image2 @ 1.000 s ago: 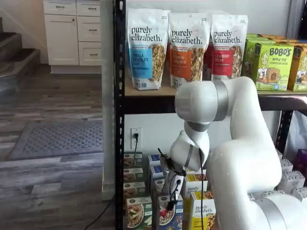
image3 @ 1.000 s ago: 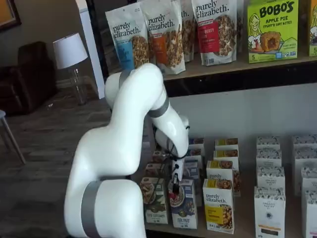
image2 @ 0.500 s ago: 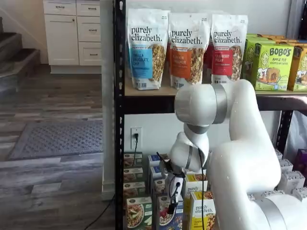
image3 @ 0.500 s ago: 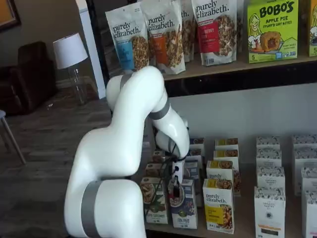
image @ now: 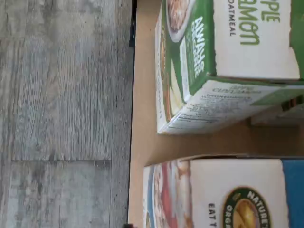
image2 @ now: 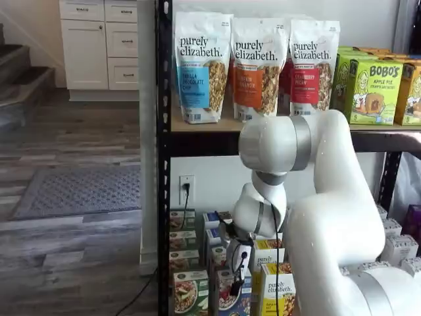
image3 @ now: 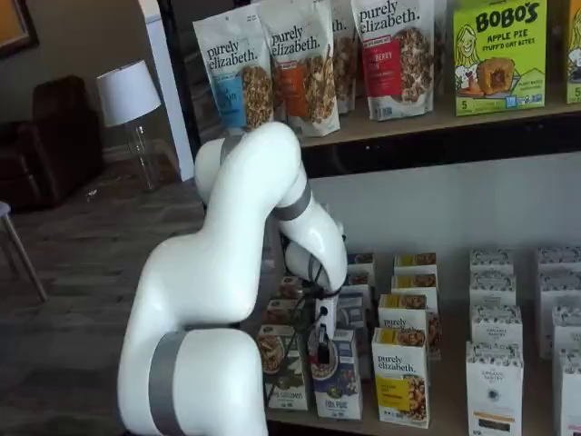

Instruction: Pick up the blue and white box that is on the bottom shelf, the second box from the left

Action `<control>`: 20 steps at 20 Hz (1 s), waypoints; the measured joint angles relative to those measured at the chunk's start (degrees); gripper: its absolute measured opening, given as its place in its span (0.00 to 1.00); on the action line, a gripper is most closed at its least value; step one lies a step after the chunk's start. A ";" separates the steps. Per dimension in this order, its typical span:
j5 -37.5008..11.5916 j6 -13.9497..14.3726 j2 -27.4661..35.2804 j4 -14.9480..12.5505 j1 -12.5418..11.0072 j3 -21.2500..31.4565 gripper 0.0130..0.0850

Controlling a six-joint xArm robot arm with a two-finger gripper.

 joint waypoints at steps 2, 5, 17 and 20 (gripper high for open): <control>0.04 -0.06 -0.09 0.09 0.00 0.08 0.89; -0.10 -0.04 -0.18 0.06 0.01 0.25 0.83; -1.18 0.56 -0.28 -0.59 0.18 0.78 0.72; -1.26 -0.08 -0.40 0.12 0.17 0.95 0.72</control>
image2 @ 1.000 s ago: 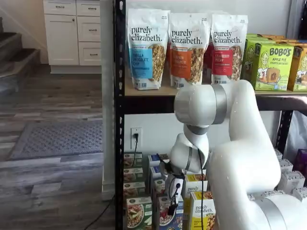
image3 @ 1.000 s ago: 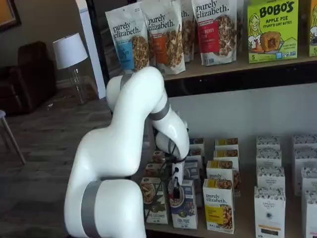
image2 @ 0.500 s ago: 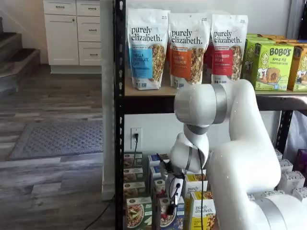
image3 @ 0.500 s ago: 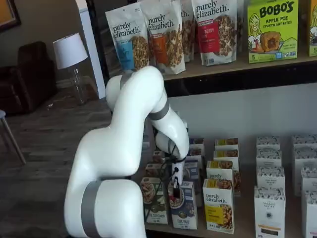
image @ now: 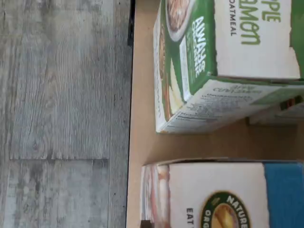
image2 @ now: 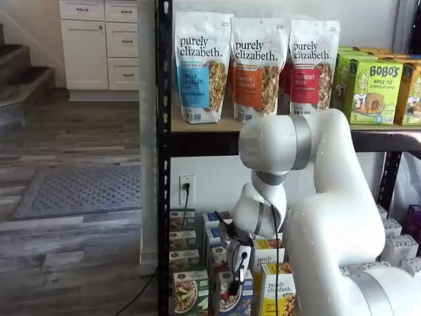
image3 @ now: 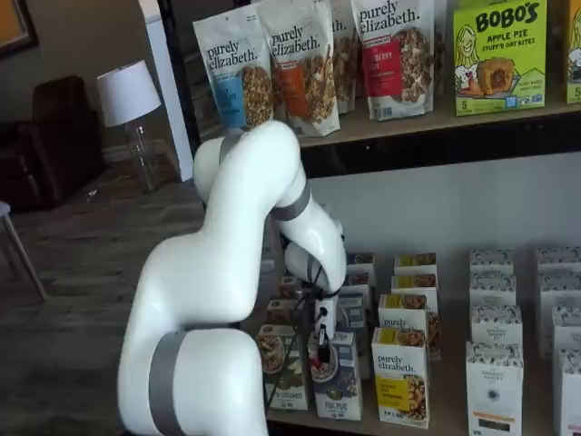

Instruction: Pick up the blue and white box that is on the bottom shelf, the second box from the left

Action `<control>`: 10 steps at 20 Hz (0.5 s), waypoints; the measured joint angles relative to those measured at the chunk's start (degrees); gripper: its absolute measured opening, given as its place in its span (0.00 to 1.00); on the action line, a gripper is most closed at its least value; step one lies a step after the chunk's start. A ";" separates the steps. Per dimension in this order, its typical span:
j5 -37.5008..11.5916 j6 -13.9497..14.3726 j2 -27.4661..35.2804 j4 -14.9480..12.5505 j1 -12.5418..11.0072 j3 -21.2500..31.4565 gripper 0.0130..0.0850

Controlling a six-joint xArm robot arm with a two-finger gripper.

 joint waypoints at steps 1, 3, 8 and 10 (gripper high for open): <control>0.03 -0.15 -0.05 0.16 -0.02 0.05 0.72; 0.16 -0.20 -0.15 0.17 -0.08 0.13 0.72; 0.17 -0.32 -0.43 0.13 -0.21 0.51 0.56; 0.28 -0.37 -0.51 0.15 -0.25 0.57 0.56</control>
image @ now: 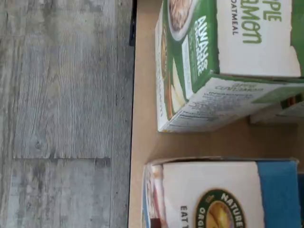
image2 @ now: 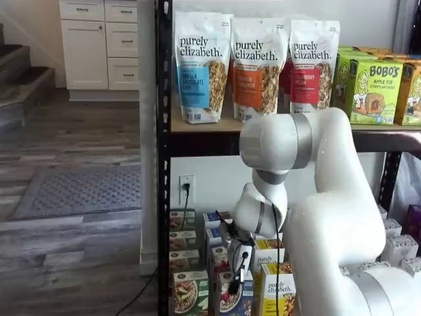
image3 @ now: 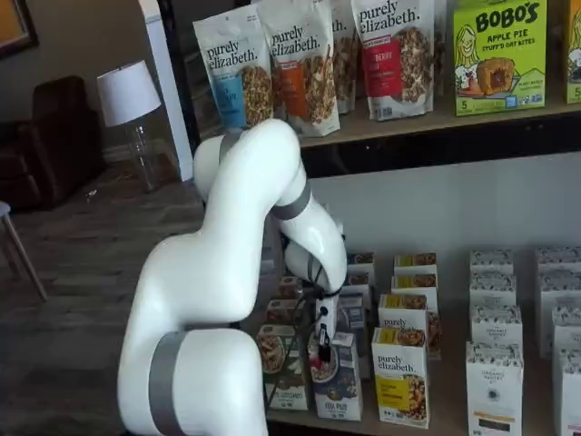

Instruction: Pick up the blue and white box that is on the bottom shelf, the second box from the left

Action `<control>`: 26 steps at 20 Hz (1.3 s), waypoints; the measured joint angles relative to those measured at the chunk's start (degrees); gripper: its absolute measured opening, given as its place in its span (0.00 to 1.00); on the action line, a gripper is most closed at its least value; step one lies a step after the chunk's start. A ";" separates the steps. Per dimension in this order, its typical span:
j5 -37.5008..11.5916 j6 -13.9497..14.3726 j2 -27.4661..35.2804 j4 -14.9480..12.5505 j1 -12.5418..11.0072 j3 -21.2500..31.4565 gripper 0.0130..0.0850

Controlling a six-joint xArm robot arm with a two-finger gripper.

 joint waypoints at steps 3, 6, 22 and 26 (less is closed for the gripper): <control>-0.73 0.32 -0.16 -0.39 0.05 0.44 0.56; -0.72 0.54 -0.31 -0.70 0.04 0.72 0.56; -0.62 -1.82 -3.59 2.46 0.73 5.35 0.50; -2.21 -3.88 -6.35 4.99 1.26 9.51 0.50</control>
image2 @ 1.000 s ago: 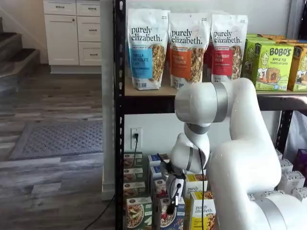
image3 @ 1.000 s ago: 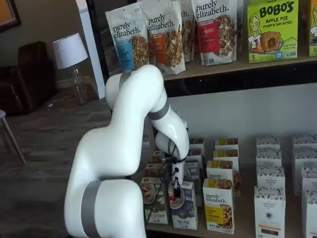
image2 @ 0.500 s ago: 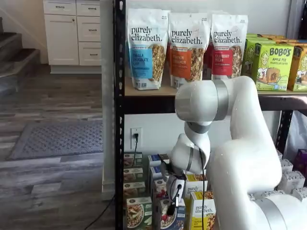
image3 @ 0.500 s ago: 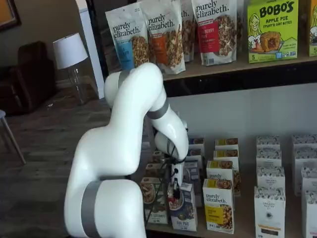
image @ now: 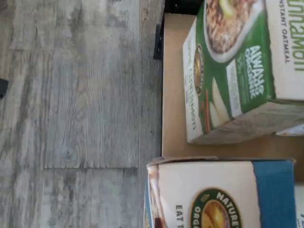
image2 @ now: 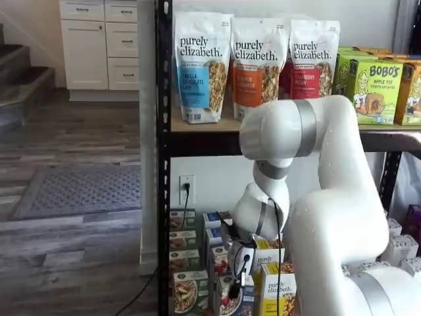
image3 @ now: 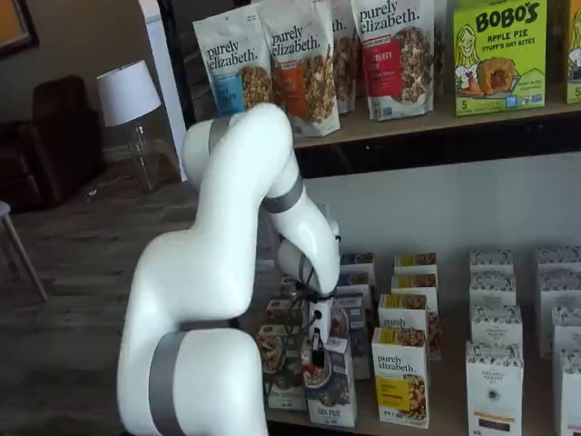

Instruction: Pick up the blue and white box that is on the bottom shelf, the second box from the left

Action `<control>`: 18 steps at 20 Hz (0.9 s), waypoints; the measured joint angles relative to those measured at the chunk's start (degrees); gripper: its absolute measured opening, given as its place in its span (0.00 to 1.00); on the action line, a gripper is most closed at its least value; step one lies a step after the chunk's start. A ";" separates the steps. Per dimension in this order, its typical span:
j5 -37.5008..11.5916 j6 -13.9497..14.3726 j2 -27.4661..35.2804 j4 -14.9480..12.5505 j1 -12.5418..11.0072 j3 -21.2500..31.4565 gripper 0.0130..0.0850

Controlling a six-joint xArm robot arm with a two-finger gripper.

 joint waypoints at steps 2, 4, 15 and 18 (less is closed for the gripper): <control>-1.01 -1.44 -1.83 1.63 0.23 2.71 0.50; -1.75 -3.03 -3.85 3.33 0.39 5.56 0.50; -4.44 -7.82 -13.40 8.00 0.59 18.17 0.50; -5.08 -7.22 -15.44 7.24 0.63 20.72 0.50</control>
